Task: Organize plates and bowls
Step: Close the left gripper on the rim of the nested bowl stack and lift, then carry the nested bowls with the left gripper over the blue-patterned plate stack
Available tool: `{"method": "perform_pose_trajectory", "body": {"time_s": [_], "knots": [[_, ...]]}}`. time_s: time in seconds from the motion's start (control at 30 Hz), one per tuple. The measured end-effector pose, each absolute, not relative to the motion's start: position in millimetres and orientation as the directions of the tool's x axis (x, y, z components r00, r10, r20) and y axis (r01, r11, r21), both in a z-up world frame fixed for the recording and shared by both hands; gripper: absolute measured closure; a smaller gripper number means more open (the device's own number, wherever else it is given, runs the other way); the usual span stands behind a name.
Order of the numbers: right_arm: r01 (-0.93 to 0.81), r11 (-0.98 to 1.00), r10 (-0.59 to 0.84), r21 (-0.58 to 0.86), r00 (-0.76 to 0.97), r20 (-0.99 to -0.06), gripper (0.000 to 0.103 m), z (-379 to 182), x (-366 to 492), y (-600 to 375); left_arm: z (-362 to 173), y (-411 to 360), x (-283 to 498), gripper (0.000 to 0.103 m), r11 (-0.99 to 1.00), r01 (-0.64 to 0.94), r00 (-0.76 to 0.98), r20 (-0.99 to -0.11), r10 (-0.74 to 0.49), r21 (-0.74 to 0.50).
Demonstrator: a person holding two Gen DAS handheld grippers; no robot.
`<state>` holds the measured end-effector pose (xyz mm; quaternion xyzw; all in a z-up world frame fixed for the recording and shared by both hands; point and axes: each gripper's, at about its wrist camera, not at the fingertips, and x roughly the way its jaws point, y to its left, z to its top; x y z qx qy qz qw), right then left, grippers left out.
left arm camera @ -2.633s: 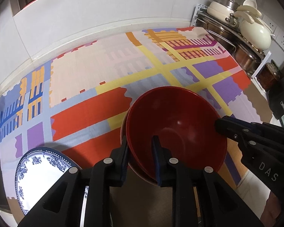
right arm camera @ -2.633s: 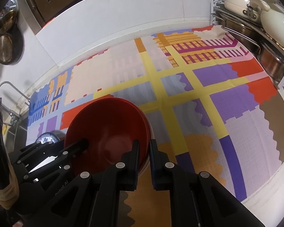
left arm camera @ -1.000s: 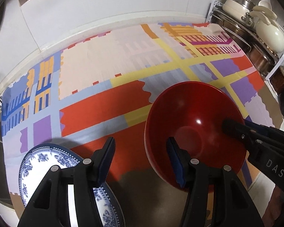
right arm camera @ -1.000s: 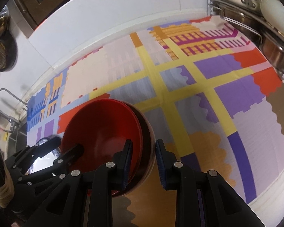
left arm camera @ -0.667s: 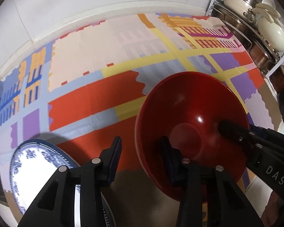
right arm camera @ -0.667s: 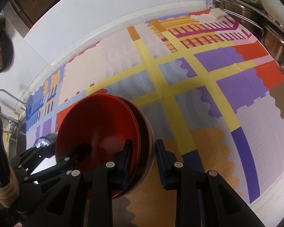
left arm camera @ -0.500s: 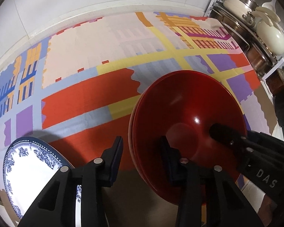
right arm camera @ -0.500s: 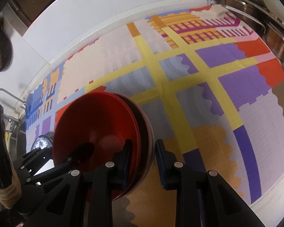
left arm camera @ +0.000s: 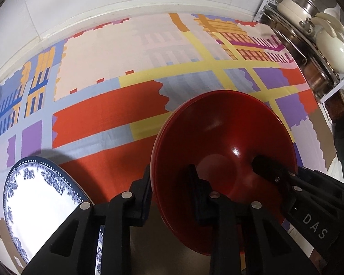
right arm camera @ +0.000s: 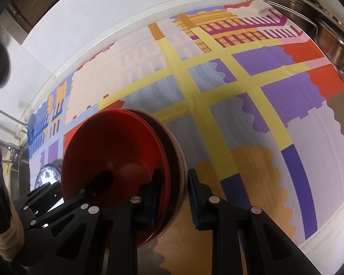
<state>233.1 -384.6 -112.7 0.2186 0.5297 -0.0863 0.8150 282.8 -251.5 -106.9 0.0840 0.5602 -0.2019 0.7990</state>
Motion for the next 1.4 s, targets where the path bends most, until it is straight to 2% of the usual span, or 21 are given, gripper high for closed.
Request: {"method": "perform_pose_trajectory", "body": {"time_s": [0.63, 0.97, 1.4], "knots": [[0.265, 0.927, 0.105, 0.265, 0.495, -0.862, 0.079, -61, 224, -348, -56, -193, 259, 0.075, 0.941, 0.314, 0.386, -0.887, -0.252, -0.131], [0.171, 0.949, 0.137, 0.263, 0.53, -0.837, 0.079, -38, 225, -289, -34, -121, 247, 0.075, 0.961, 0.237, 0.443, -0.865, -0.237, -0.142], [0.04, 0.961, 0.22, 0.274, 0.494, -0.841, 0.079, -38, 231, -201, -37, -33, 234, 0.075, 0.984, 0.112, 0.453, -0.875, -0.173, -0.137]]}}
